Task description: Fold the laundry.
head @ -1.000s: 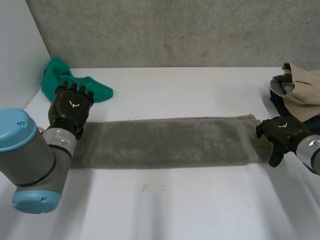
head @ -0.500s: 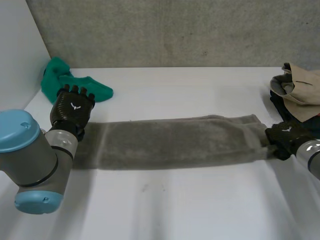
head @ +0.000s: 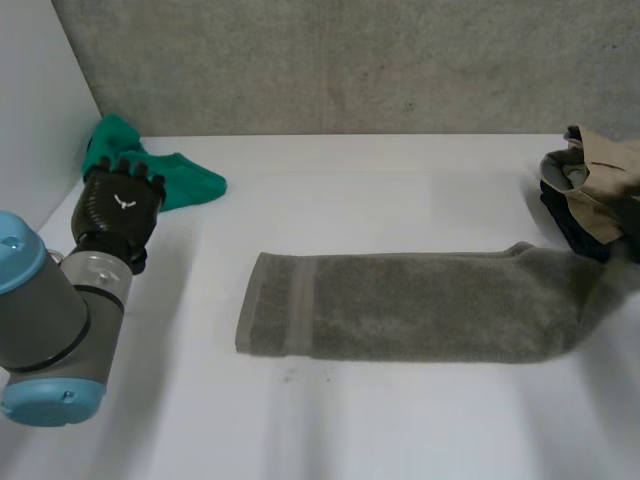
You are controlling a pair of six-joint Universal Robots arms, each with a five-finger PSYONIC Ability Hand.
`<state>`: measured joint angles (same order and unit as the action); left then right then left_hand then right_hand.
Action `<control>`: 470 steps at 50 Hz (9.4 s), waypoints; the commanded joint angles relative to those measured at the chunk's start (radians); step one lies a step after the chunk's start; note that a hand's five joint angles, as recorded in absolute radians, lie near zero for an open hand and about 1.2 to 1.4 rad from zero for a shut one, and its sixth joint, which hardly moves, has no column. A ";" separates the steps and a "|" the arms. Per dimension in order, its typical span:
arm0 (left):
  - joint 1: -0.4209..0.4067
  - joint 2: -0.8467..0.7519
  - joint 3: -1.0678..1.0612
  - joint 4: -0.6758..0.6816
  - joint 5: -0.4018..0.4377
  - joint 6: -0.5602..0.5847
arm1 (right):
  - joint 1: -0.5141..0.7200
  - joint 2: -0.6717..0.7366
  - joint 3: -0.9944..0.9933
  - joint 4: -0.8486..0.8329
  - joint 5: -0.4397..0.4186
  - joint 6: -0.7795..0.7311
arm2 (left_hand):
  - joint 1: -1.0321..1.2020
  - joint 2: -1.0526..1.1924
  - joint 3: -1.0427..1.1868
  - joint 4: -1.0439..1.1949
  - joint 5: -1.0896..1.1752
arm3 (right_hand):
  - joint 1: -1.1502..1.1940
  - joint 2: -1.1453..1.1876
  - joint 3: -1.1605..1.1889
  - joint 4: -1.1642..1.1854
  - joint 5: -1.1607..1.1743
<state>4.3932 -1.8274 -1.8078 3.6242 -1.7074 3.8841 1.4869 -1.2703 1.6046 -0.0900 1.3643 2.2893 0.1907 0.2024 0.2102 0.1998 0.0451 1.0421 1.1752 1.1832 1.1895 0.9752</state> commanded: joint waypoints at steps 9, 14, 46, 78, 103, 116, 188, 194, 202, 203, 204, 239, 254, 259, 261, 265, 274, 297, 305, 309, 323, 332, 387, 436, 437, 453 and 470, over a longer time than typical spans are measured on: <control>0.002 0.065 -0.025 -0.018 0.000 -0.031 | 0.900 0.313 -0.218 -0.228 -0.050 0.032 | -0.012 -0.024 -0.032 -0.022 -0.041 | 0.354 0.221 0.213 0.207 0.247; -0.012 0.060 -0.033 -0.018 0.000 -0.031 | 0.935 0.397 -0.221 -0.221 -0.080 0.004 | -0.012 -0.024 -0.032 -0.022 -0.041 | 0.354 0.221 0.213 0.207 0.247; -0.367 -0.217 0.240 -0.019 -0.011 -0.058 | 0.434 0.181 0.143 -0.100 0.044 0.173 | -0.012 -0.024 -0.032 -0.022 -0.041 | 0.223 0.090 0.082 0.075 0.115; -0.216 -0.033 0.105 -0.021 -0.092 -0.153 | 0.837 0.247 -0.164 -0.182 0.039 0.471 | -0.012 -0.024 -0.032 -0.022 -0.041 | -0.868 -1.001 -1.009 -1.015 -0.975; -0.452 -0.345 0.416 -0.337 -0.078 -0.414 | 0.656 0.292 -0.279 0.075 0.128 0.748 | -0.001 -0.012 -0.020 -0.010 -0.030 | -0.868 -1.001 -1.009 -1.015 -0.975; -0.391 -0.359 0.367 -0.392 -0.182 -0.206 | 0.733 0.394 -0.371 0.124 0.113 0.733 | 0.005 -0.006 -0.014 -0.004 -0.024 | -0.868 -1.001 -1.009 -1.015 -0.975; -0.192 -0.055 0.404 -0.506 0.493 -0.344 | 0.917 0.425 -0.094 -0.531 0.328 0.381 | 0.029 0.017 0.009 0.020 0.000 | 0.354 0.221 0.213 0.207 0.247; -0.176 -0.044 0.404 -0.506 0.457 -0.345 | 0.797 0.345 -0.060 -0.485 0.323 0.380 | 0.029 0.017 0.009 0.020 0.000 | 0.354 0.221 0.213 0.207 0.247; -0.166 -0.035 0.404 -0.506 0.451 -0.345 | 0.629 0.279 -0.075 -0.407 0.196 0.363 | 0.029 0.017 0.009 0.020 0.000 | 0.354 0.221 0.213 0.207 0.247; -0.164 -0.033 0.404 -0.504 0.451 -0.345 | 0.603 0.266 -0.092 -0.409 0.158 0.364 | 0.029 0.017 0.009 0.020 0.000 | 0.354 0.221 0.213 0.207 0.247; -0.164 -0.033 0.404 -0.504 0.451 -0.345 | 0.590 0.258 -0.103 -0.410 0.138 0.365 | 0.026 0.014 0.006 0.017 -0.003 | 0.354 0.221 0.213 0.207 0.247; -0.192 -0.015 0.390 -0.484 0.443 -0.371 | -0.257 0.597 -0.591 -0.913 -0.467 1.016 | 0.035 0.023 0.015 0.025 0.006 | 0.354 0.221 0.213 0.207 0.247; -0.204 -0.018 0.367 -0.484 0.428 -0.367 | -0.393 0.655 -0.407 -1.013 -0.672 0.938 | 0.037 0.026 0.018 0.028 0.009 | 0.354 0.221 0.213 0.207 0.247; -0.205 -0.015 0.370 -0.484 0.428 -0.365 | -0.393 0.615 -0.382 -0.990 -0.662 0.938 | 0.037 0.026 0.018 0.028 0.009 | 0.354 0.221 0.213 0.207 0.247; -0.204 -0.013 0.374 -0.484 0.428 -0.364 | -0.396 0.557 -0.349 -0.953 -0.654 0.938 | 0.037 0.026 0.018 0.028 0.009 | 0.354 0.221 0.213 0.207 0.247; -0.205 -0.010 0.381 -0.484 0.430 -0.364 | -0.396 0.450 -0.315 -0.839 -0.640 0.937 | 0.037 0.026 0.018 0.028 0.009 | -0.306 -0.439 -0.447 -0.454 -0.414; -0.216 -0.007 0.384 -0.484 0.430 -0.368 | -0.470 0.296 -0.313 -0.449 -0.628 0.888 | 0.035 0.023 0.015 0.025 0.006 | -0.868 -1.001 -1.009 -1.015 -0.975; -0.141 0.045 0.418 -0.328 0.304 -0.367 | -0.501 0.059 -0.447 -0.250 0.082 0.334 | 0.035 0.023 0.015 0.025 0.006 | -0.868 -1.001 -1.009 -1.015 -0.975; 0.000 0.016 0.501 -0.231 0.281 -0.357 | -0.191 -0.184 -0.187 -0.458 -0.102 0.529 | 0.043 0.032 0.024 0.034 0.014 | -0.868 -1.001 -1.009 -1.015 -0.975; 0.103 -0.093 0.573 -0.234 0.285 -0.353 | 0.017 -0.210 -0.051 -0.468 -0.204 0.524 | 0.049 0.038 0.030 0.040 0.020 | -0.868 -1.001 -1.009 -1.015 -0.975; 0.371 -0.653 1.034 -0.415 0.543 -0.227 | 0.403 -0.060 0.235 -0.333 -0.133 0.200 | 0.117 0.105 0.097 0.108 0.088 | -0.868 -1.001 -1.009 -1.015 -0.975; 0.388 -0.955 1.367 -0.501 0.566 -0.186 | 0.421 -0.018 0.305 -0.349 -0.045 0.196 | 0.114 0.102 0.094 0.105 0.085 | -0.868 -1.001 -1.009 -1.015 -0.975; 0.404 -1.210 1.601 -0.337 0.623 -0.048 | 0.420 -0.009 0.342 -0.392 -0.039 0.185 | 0.777 0.765 0.758 0.768 0.748 | -0.868 -1.001 -1.009 -1.015 -0.975; -0.047 -0.158 0.500 -0.053 0.621 -0.367 | 0.302 -0.057 0.322 -0.392 -0.008 0.193 | 1.206 1.194 1.186 1.196 1.177 | -0.868 -1.001 -1.009 -1.015 -0.975; -0.099 -0.135 0.457 -0.064 0.621 -0.402 | 0.290 -0.058 0.318 -0.389 -0.007 0.196 | 1.206 1.194 1.186 1.196 1.177 | -0.868 -1.001 -1.009 -1.015 -0.975; -0.569 -0.342 0.423 -0.076 0.558 -0.489 | 0.214 -0.060 0.267 -0.376 0.015 0.200 | 1.206 1.194 1.186 1.196 1.177 | -0.868 -1.001 -1.009 -1.015 -0.975; -0.233 -0.141 0.363 -0.124 0.479 -0.479 | 0.228 -0.098 0.241 -0.151 -0.168 0.164 | 0.029 0.017 0.009 0.019 0.000 | -0.868 -1.001 -1.009 -1.015 -0.975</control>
<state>3.9580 -2.0667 -1.4112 3.5336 -1.2146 3.4021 1.7032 -1.3305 1.8687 -0.3884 1.3234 2.4819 0.1926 0.2075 0.2139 0.2033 0.0435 0.2131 0.2232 0.2100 0.2353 0.0585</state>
